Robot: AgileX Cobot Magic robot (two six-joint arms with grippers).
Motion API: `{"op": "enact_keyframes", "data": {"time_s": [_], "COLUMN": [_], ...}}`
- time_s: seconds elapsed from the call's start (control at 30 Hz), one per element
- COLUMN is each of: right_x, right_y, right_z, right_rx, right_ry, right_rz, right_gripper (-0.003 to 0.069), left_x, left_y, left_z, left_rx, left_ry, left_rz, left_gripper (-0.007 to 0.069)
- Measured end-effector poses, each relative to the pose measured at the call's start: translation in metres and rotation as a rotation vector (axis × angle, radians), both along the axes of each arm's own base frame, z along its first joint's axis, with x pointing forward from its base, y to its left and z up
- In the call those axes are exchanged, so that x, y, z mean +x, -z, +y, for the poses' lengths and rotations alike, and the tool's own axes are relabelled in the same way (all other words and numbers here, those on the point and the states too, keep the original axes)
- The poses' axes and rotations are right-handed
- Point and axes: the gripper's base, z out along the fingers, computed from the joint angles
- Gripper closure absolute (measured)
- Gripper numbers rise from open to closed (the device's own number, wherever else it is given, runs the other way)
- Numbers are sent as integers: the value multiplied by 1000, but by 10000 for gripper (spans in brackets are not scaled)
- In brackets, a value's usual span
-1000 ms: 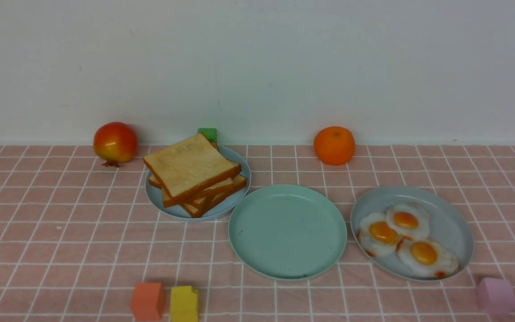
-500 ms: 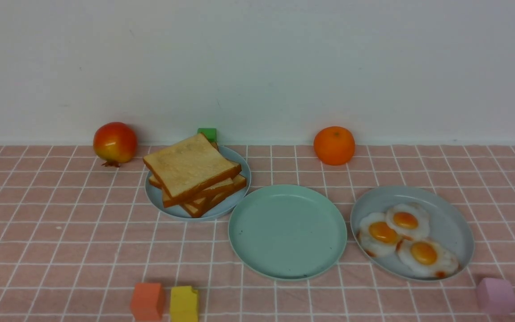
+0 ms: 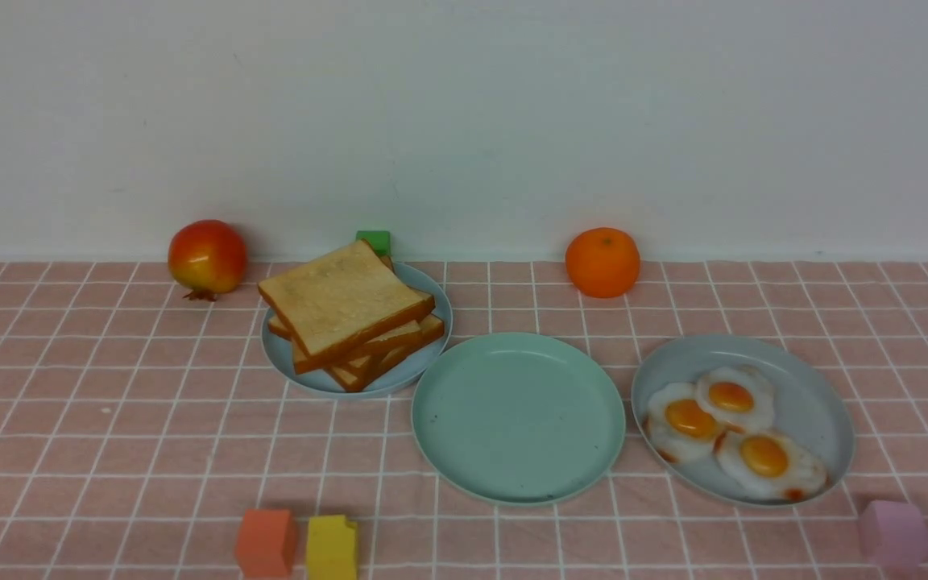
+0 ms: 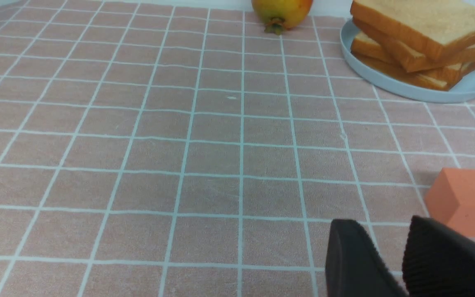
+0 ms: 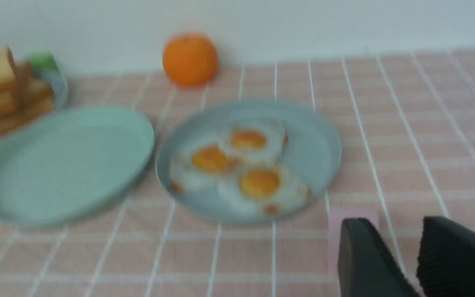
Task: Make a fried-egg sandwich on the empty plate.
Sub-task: Use the left arm to grab a slice of bread
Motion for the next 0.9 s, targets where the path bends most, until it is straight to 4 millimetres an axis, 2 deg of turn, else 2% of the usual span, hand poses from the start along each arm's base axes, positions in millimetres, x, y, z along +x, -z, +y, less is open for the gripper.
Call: {"op": "enact_keyframes", "data": {"time_s": [0.17,0.37,0.47,0.53,0.67,0.9], "right_x": [1,1,1,1,1,0], "right_y": [-9,-15,-16,-19,-24,-32], "right_z": [0,0,0,-1,-1,-2], "right_rx": [49,219,306,356,378,392], "right_ry": [6,20,26,27,23,14], "right_rz": [-97,-143,-155,-176,-230,-325], "right_gripper": [419,419,419,419,419,419], "left_x": [0,1,2,3,2,2], "left_y": [0,-2,-9,-19,-32,-37], "left_z": [0,0,-2,-3,0,3], "left_rx": [-1,-2,-120,-310,-495,-627], "left_ry": [0,1,-2,-15,-33,-54], "left_rz": [-2,-31,-108,-208,-349,-402], "left_gripper": [385,385,385,385,385,385]}}
